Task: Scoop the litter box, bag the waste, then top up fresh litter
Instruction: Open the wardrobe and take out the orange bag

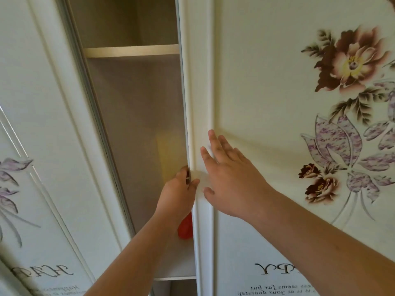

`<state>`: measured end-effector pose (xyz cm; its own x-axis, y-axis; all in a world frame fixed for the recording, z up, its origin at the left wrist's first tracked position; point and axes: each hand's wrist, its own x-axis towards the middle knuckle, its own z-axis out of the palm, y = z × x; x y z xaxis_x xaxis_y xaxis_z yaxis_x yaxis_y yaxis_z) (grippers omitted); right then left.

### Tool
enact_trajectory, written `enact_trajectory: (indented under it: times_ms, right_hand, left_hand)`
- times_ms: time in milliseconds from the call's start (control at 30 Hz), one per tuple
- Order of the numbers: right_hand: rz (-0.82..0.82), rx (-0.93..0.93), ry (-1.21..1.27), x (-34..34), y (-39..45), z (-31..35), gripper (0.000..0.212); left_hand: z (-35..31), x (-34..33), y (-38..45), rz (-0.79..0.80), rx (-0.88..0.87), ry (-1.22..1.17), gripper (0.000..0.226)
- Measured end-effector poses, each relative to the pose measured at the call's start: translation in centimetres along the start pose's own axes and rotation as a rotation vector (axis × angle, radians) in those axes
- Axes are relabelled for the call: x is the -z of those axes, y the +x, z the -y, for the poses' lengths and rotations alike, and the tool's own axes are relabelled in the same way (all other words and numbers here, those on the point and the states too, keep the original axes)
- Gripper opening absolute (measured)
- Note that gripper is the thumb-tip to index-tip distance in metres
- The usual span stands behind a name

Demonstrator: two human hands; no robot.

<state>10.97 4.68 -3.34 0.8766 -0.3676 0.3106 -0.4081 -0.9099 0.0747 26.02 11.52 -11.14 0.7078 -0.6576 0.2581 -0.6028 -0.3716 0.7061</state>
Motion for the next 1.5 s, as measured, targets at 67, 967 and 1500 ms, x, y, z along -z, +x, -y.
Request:
enact_trajectory:
  times_ms: [67, 967, 1500]
  right_hand:
    - [-0.008, -0.024, 0.016, -0.6, -0.1, 0.3, 0.083]
    - [-0.023, -0.287, -0.100, -2.0, 0.9, 5.1, 0.090]
    - [-0.053, -0.339, -0.125, -1.7, 1.3, 7.2, 0.085]
  left_hand:
    - [0.2, -0.1, 0.2, 0.012, -0.024, -0.003, 0.049]
    - [3.8, 1.6, 3.6, 0.179, -0.268, -0.079, 0.039]
    - [4.7, 1.8, 4.0, 0.224, -0.299, -0.152, 0.035]
